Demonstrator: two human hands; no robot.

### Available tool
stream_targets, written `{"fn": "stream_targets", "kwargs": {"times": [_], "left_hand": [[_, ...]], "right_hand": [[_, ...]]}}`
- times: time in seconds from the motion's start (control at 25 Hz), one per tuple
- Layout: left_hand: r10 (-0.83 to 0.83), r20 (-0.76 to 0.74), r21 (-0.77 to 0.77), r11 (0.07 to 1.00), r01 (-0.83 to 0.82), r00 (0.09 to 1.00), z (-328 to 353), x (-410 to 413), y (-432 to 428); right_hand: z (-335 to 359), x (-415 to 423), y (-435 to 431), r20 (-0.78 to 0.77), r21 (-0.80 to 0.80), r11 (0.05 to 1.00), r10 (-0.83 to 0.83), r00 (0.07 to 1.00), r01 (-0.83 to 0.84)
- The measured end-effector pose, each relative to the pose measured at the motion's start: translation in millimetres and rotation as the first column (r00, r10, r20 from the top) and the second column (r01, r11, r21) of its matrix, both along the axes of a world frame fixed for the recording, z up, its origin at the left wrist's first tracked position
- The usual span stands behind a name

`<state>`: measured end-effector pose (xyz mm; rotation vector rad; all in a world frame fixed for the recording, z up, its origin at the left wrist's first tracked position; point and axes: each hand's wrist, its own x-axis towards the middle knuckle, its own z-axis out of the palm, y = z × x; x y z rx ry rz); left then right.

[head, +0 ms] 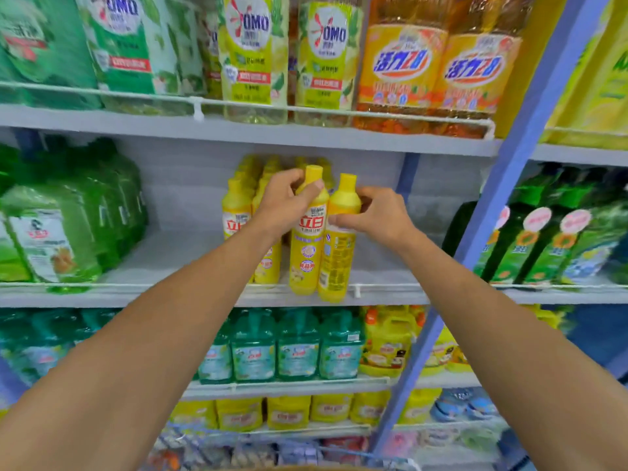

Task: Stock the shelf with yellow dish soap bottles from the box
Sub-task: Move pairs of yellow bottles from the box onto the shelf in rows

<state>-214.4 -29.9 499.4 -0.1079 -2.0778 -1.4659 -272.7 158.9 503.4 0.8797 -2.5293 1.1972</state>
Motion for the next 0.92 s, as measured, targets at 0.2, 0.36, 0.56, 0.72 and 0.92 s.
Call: {"fn": "stream_targets", "kwargs": {"times": [0.2,0.36,0.56,0.72,0.92], "left_hand": [[0.058,0.041,0.059,0.996,-0.060,0.997,-14.6,-54.8,7.6],[0.146,0.091,0.102,0.983,-0.155,0.985,-49.7,-77.8,4.3],[0.140,0.108,0.169,0.973,-0.157,0.984,-60.5,-81.2,1.2],[0.137,0.163,0.016,0.990,-0.142,0.977,-88.2,-74.0,-3.4],[0.116,0.211,-0.023,0.993,-0.114,0.970,-99.3,-73.1,-11.9]], "right_hand": [[-18.9,-64.1,-6.8,0.016,-0.076,0.997,-0.004,1.000,0.005],[-47.3,-93.0,-15.3,0.084,-0.100,0.995,0.030,0.996,-0.022],[-63.0,-91.7,-13.6,0.080,-0.208,0.976,0.086,0.993,-0.068],[-69.0,-86.5,-14.6,0.053,-0.254,0.966,0.072,0.996,-0.057],[-81.9,-84.5,-16.3,0.132,-0.327,0.944,0.087,0.987,-0.039]]}}
